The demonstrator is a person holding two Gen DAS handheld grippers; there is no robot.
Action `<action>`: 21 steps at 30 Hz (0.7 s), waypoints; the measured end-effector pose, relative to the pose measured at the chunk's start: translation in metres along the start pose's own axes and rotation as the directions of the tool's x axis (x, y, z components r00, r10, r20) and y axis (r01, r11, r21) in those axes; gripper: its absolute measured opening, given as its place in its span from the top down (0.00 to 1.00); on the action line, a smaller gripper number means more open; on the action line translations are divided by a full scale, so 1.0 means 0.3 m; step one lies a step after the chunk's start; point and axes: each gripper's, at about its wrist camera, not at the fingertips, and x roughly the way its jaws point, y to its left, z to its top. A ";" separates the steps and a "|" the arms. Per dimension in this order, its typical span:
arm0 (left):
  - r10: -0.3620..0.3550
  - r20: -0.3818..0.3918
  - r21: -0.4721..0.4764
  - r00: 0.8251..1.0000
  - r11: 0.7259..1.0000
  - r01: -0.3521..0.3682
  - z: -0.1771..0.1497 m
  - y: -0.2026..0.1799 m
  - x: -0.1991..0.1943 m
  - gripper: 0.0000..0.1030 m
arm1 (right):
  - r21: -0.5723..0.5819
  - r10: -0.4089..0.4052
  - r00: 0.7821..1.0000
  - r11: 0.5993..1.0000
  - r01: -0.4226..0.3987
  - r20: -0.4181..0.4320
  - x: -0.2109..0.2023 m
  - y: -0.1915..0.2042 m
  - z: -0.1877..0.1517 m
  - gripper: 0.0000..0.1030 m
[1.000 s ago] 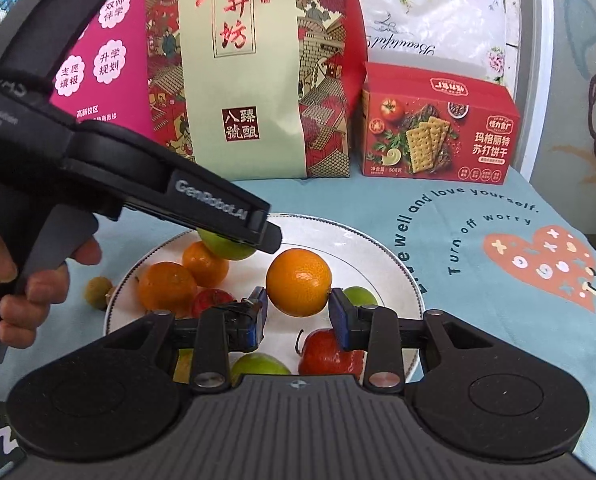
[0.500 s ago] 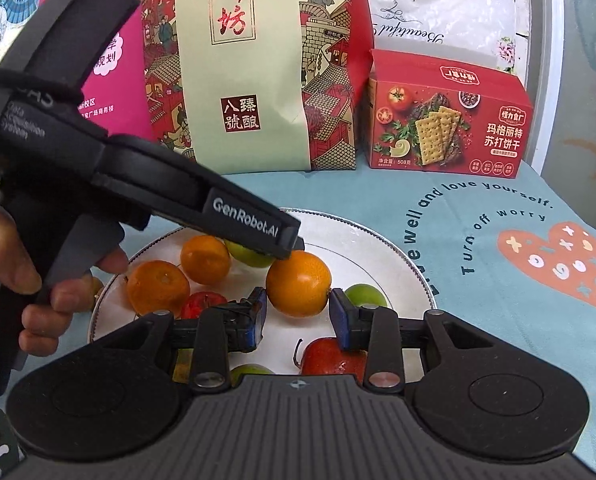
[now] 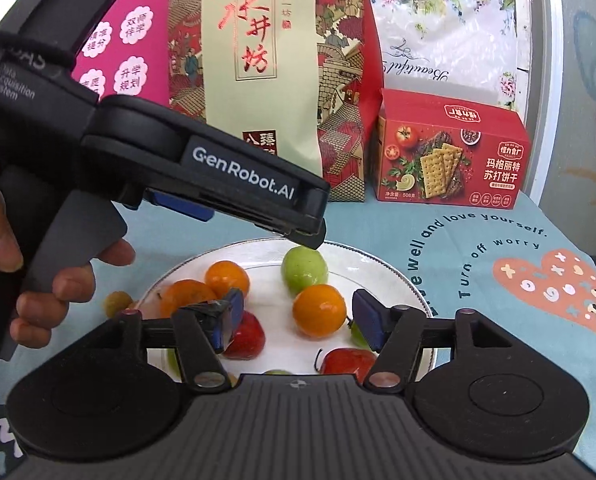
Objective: Organize fruits
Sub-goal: 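Carry the green jujube and orange onto the white plate and open both tools, then move both open tools from the plate to the two small brown kiwis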
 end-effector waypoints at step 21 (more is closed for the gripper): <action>0.136 0.009 -0.102 0.991 0.986 -0.134 -0.147 0.104 -0.226 0.00 | -0.043 0.094 0.996 0.995 -0.094 -0.005 -0.132 0.156 -0.037 0.00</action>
